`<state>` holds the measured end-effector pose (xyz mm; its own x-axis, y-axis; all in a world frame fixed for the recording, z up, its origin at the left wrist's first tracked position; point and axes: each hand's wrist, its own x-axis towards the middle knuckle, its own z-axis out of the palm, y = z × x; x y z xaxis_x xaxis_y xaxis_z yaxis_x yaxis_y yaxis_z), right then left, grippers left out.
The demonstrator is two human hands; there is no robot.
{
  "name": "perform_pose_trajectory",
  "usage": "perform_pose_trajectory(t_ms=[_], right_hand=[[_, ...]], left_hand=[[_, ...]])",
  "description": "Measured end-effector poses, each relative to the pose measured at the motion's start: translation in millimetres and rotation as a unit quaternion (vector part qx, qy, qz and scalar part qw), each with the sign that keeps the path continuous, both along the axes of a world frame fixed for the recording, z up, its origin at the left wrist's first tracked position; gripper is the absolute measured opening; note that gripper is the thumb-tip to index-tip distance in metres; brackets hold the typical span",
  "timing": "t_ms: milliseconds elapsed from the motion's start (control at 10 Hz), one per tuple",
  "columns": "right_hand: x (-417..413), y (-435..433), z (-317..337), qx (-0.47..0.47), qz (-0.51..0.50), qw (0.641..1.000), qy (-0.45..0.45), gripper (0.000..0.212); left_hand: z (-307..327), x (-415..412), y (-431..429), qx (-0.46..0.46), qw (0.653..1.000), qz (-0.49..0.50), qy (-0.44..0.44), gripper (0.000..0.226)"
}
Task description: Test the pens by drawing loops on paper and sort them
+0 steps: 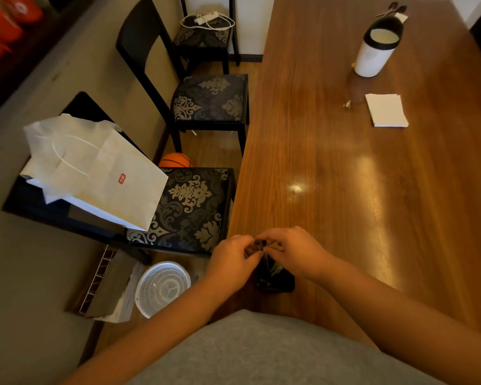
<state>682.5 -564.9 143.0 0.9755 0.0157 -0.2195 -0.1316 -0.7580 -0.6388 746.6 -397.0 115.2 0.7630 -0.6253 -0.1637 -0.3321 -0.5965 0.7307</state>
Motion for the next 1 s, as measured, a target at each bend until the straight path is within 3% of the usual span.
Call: perform_pose_trajectory(t_ms=[200,700,900,1000], right_hand=[[-0.9,2.0,-3.4,0.009,-0.011,1.000,-0.011,0.040],[-5.7,-3.7,-8.5,0.061,-0.051,0.996,0.027,0.047],[-13.5,-17.2,9.6,0.104,-0.097,0.990,0.003,0.039],[-20.5,-34.1,34.3,0.176,-0.179,0.967,-0.054,0.027]], left_hand=[[-0.7,-1.4,2.6,0.005,1.000,0.009,0.028,0.011],[-6.9,-6.7,20.2,-0.005,0.997,0.052,0.064,0.012],[-17.3,-12.2,38.8,0.023,0.994,0.051,0.089,0.011],[-29.4,-15.6,59.0,0.058,0.987,0.076,0.129,0.009]])
